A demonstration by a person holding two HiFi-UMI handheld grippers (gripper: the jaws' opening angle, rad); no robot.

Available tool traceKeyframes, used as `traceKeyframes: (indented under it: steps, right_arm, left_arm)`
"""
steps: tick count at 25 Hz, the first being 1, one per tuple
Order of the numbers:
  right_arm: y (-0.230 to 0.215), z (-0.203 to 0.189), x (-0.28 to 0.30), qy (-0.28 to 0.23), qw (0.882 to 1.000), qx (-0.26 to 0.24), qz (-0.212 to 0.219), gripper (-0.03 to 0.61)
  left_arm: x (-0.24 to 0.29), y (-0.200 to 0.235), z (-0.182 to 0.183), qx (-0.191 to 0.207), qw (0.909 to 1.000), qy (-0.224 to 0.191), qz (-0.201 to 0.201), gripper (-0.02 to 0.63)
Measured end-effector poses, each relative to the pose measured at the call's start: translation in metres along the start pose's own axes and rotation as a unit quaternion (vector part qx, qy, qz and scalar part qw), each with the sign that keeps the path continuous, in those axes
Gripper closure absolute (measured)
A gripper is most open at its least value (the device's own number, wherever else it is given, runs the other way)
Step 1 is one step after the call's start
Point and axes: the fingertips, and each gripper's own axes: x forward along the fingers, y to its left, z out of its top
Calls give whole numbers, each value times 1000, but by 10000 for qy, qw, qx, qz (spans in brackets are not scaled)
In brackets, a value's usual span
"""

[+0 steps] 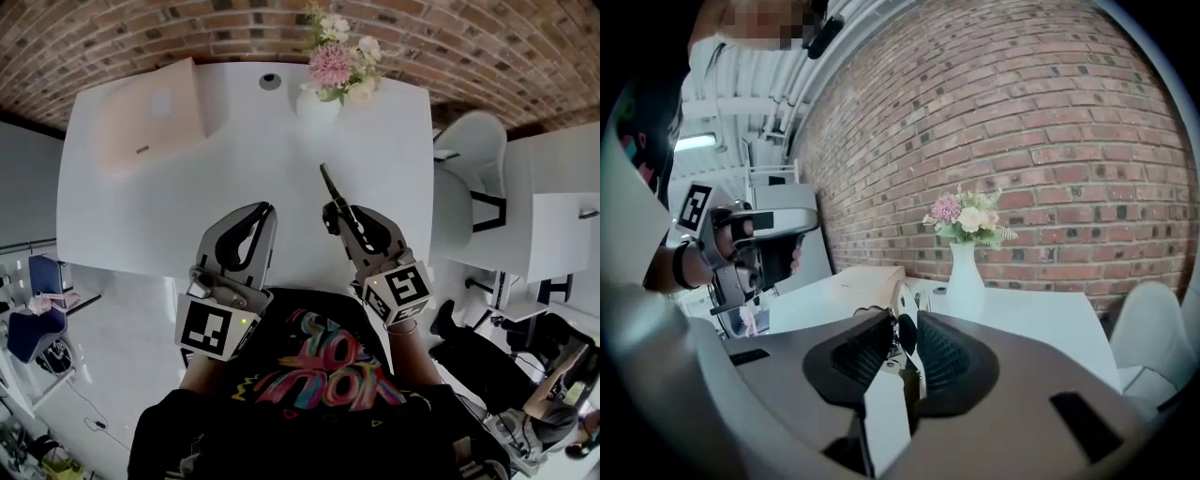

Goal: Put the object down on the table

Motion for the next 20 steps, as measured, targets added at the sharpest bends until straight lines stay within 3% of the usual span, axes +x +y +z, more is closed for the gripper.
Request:
traceKeyframes:
  steps: [9, 20]
  right_arm:
    - [-7, -34, 18, 405, 9992, 0, 79, 474]
    - [-2, -75, 38, 860, 9950, -453, 212, 474]
  left_arm:
    - [10, -3, -11, -278, 9996, 24, 86, 578]
    - [14, -7, -25, -314, 9994, 168, 41, 578]
